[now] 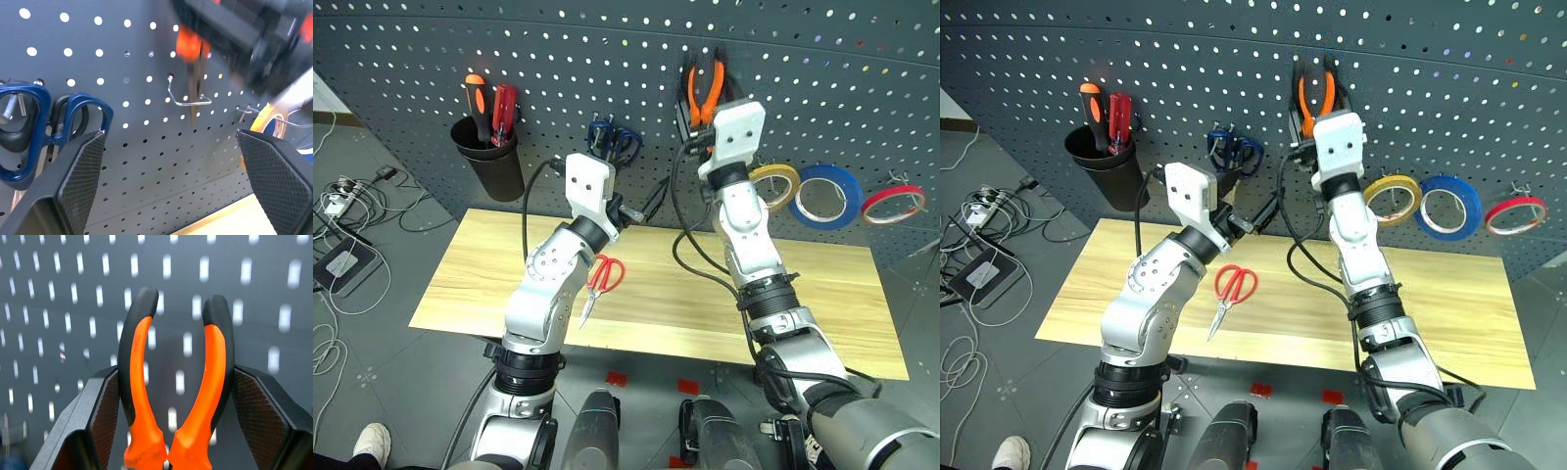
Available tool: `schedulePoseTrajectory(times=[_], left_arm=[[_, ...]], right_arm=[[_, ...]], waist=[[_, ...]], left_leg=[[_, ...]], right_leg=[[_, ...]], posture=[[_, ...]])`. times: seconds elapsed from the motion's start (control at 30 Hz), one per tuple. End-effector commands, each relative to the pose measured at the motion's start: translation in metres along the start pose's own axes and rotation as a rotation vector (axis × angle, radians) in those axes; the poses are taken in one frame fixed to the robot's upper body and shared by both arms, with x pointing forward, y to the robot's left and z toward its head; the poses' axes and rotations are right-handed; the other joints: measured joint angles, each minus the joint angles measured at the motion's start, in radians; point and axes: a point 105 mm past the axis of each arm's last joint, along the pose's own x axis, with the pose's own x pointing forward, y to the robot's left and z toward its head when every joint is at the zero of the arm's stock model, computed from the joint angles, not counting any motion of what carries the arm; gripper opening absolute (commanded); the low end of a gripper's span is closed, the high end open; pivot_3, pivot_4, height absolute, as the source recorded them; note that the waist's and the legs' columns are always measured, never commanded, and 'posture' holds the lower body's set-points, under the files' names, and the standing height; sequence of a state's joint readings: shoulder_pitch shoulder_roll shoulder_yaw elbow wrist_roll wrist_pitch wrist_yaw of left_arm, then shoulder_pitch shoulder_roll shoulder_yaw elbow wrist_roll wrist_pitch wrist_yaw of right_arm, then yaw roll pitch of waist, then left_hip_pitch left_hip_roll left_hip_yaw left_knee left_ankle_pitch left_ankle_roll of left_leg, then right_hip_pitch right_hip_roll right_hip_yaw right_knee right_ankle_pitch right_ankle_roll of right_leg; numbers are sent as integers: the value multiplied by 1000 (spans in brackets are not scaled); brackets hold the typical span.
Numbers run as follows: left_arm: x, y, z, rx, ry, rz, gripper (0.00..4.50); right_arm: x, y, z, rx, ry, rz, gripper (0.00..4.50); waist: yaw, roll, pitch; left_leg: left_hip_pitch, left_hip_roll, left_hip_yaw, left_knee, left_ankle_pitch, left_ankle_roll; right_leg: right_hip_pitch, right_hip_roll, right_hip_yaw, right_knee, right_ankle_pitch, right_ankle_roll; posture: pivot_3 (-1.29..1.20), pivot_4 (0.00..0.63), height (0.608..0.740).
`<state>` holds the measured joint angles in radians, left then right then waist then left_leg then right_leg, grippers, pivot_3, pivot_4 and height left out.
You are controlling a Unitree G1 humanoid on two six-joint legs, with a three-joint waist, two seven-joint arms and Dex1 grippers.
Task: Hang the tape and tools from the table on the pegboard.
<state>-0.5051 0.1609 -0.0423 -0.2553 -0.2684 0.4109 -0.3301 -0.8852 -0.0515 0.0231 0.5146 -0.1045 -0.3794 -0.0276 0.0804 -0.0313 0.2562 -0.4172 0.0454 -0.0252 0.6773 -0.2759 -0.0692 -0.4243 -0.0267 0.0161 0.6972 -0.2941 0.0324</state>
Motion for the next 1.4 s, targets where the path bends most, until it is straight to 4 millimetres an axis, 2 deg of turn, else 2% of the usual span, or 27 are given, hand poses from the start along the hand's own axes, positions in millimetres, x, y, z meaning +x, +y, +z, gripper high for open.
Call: schedulePoseTrajectory(times=[0.03, 0.17, 0.2, 0.37, 0.5, 0.7, 0.87, 1.03, 1.2, 1.4], left_arm=[[0, -6, 10, 17, -38, -23, 4500], [0, -7, 9, 21, -34, -28, 4500], [-1, -7, 10, 22, -34, -29, 4500], [-3, -8, 6, 23, -23, -32, 4500], [-8, -13, 2, 9, -3, -45, 4500], [-34, -16, -19, -24, 80, -19, 4500], [-62, -7, -57, -17, 240, 89, 4500], [-91, 9, -102, 18, 459, 241, 4500], [-112, 20, -125, 6, 604, 332, 4500], [-128, 34, -141, -24, 708, 374, 4500]], right_arm=[[5, -3, 18, -12, -71, -10, 3112], [0, -2, 13, 11, -49, 3, 4411], [-1, -2, 13, 15, -46, 3, 4468], [-8, -3, 13, 19, -17, 28, 4468], [-24, 4, 14, 57, 21, 107, 4468], [-54, 2, 23, 94, 85, 175, 4468], [-81, 6, 17, 120, 190, 270, 4468], [-130, 39, 9, 169, 300, 593, 4468], [-165, 53, 5, 215, 367, 818, 4468], [-183, 59, -2, 226, 406, 907, 4468]], waist=[[0, 0, 0], [0, 0, 0], [0, 0, 0], [0, 0, 0], [0, 0, 0], [-1, 0, 0], [-2, 0, 0], [-3, 1, 0], [-8, 2, 7], [-18, 3, 32]], left_leg=[[0, 0, 0, 0, 0, 0], [0, 0, 0, 0, 0, 0], [0, 0, 0, 0, 0, 0], [0, 0, 0, 0, 0, 0], [0, 0, 0, 0, 0, 0], [0, 0, -1, 0, 0, 0], [1, 0, -1, 0, -1, 1], [2, 0, -3, 0, -4, 6], [2, 0, -4, 1, -5, 9], [4, 0, -5, 1, -5, 10]], right_leg=[[0, 0, 0, 0, 0, 0], [0, 0, 0, 0, 0, 0], [0, 0, 0, 0, 0, 0], [0, 0, 0, 0, 0, 0], [0, 0, 0, 0, 0, 0], [0, 0, 0, 0, 0, 0], [2, 0, 0, -1, 0, 0], [3, 0, 0, -2, 0, 0], [4, 1, 0, -3, 0, 0], [5, 1, 0, -2, 0, 0]], posture=[[237, 178, 740], [238, 185, 740], [238, 185, 740], [228, 191, 740], [222, 197, 740], [197, 216, 740], [176, 233, 740], [149, 274, 740], [144, 320, 740], [145, 374, 740]])
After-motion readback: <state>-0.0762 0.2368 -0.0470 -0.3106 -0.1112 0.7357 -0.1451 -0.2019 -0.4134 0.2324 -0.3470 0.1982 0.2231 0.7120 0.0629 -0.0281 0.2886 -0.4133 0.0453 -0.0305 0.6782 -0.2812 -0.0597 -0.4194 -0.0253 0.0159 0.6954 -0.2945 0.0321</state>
